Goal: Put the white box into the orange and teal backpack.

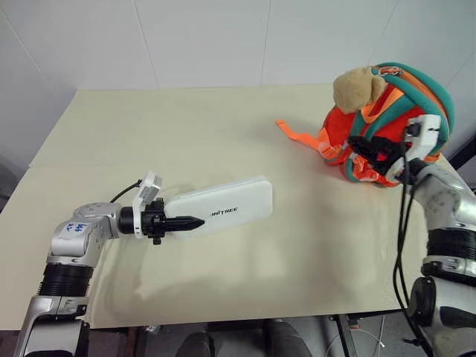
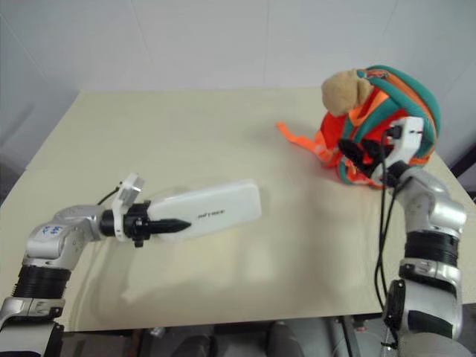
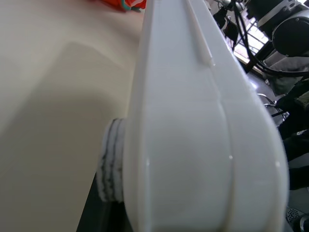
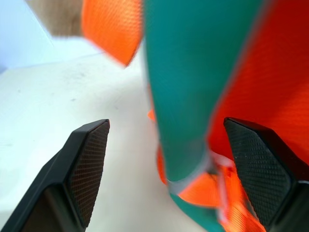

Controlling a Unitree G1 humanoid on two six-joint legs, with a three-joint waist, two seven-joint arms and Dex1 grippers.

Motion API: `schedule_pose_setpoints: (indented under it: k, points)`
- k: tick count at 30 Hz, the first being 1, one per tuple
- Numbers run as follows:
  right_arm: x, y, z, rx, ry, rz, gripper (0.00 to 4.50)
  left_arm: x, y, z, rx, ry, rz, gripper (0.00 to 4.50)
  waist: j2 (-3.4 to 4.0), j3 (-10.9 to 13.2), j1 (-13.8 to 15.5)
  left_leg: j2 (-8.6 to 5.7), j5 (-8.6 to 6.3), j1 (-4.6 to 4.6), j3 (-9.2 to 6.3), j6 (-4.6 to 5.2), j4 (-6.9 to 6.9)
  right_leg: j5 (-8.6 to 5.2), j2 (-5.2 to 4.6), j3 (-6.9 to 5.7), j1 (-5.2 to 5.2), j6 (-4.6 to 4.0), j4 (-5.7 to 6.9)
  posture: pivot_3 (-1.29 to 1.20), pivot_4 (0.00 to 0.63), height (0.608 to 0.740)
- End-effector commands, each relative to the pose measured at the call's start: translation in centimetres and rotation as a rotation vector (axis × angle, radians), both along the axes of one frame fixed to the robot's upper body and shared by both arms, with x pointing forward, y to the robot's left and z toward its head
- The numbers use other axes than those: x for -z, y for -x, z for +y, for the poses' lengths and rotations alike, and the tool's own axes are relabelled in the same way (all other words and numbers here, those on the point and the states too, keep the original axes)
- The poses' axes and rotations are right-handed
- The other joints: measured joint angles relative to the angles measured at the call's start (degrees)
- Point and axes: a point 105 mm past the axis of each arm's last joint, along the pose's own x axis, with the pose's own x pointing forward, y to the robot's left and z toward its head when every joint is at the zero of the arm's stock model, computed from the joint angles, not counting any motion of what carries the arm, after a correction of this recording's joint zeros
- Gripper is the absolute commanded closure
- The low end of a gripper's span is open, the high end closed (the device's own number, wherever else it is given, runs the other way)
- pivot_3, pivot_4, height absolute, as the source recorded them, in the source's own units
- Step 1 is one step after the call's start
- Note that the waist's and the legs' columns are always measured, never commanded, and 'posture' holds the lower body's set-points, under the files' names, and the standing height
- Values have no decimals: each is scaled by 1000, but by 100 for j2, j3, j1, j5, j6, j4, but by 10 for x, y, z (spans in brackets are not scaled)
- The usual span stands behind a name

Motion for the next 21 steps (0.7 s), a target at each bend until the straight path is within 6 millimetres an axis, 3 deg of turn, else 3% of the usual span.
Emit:
schedule_pose_setpoints:
  k: [1, 7, 10, 16, 21]
  points:
    - [-21, -9, -4, 46, 4, -85, 0, -14, 0, -1, 19, 24, -49, 3251, 1, 1, 8, 0, 0, 0, 0, 0, 0, 0, 0, 0, 0, 0, -1, 0, 150, 740]
    - [-30, -29, 15, 53, 7, -143, 0, -15, -3, 3, 7, 15, -52, 3251, 1, 1, 24, 0, 2, -7, 2, -5, -8, 0, -1, -1, -4, 0, -16, 0, 150, 740]
    - [-34, -32, 19, 43, -8, -175, 549, -15, -4, 6, -2, 11, -56, 3251, 2, 1, 21, 1, 2, -7, 3, -7, -8, 0, -1, 0, -4, 0, -17, 0, 150, 740]
    - [-33, -29, 33, -44, -2, -197, 2459, -18, -10, 19, -59, -3, -73, 3251, 3, 2, -4, 2, 3, -7, 3, -8, -9, 0, -1, 0, -6, 0, -13, 0, 150, 740]
    - [-45, -17, 63, -237, -34, -213, 3912, -25, -18, 35, -133, 9, -82, 3251, 4, 3, -82, 2, 2, -6, 2, -6, -7, 0, 0, 0, -8, 0, -4, 0, 150, 740]
